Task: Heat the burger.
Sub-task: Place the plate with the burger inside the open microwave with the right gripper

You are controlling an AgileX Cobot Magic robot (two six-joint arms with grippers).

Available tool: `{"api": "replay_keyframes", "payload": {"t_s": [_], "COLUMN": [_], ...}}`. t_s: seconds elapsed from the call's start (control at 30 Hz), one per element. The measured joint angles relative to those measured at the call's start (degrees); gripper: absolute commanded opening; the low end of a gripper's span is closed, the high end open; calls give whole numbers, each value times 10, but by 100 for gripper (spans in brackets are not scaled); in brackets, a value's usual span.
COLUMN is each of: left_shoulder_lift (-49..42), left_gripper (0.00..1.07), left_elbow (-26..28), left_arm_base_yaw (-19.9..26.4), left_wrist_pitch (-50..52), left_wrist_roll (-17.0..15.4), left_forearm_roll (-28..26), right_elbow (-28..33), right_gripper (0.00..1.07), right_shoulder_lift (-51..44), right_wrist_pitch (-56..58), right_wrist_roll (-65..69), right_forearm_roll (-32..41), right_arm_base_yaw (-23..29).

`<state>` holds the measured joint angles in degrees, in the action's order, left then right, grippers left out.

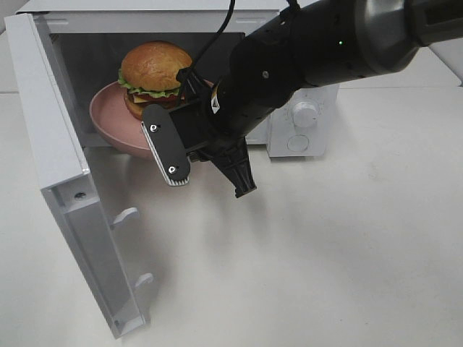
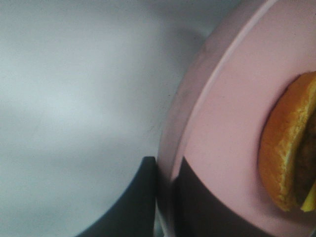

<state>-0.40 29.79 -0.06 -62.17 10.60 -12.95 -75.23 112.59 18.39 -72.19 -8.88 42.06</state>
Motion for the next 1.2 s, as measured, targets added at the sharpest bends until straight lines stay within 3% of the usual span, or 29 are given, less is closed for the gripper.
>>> {"api": "replay_keyframes", "payload": {"t_s": [0.67, 1.2], "left_shoulder_lift": [0, 0], "left_gripper": [96, 96], "left_elbow": [0, 0], "left_arm_base_yaw": [0, 0], "left_wrist_pitch": [0, 0], "left_wrist_roll": [0, 0], "left_forearm_roll": [0, 0], "right_elbow": [-148, -231], "right_gripper": [0, 0], "right_shoulder_lift": [94, 152], "right_wrist_pitch": [36, 56], "right_wrist_roll": [74, 108], "right_forearm_roll": [-51, -85], "right_arm_base_yaw": [-1, -19]}}
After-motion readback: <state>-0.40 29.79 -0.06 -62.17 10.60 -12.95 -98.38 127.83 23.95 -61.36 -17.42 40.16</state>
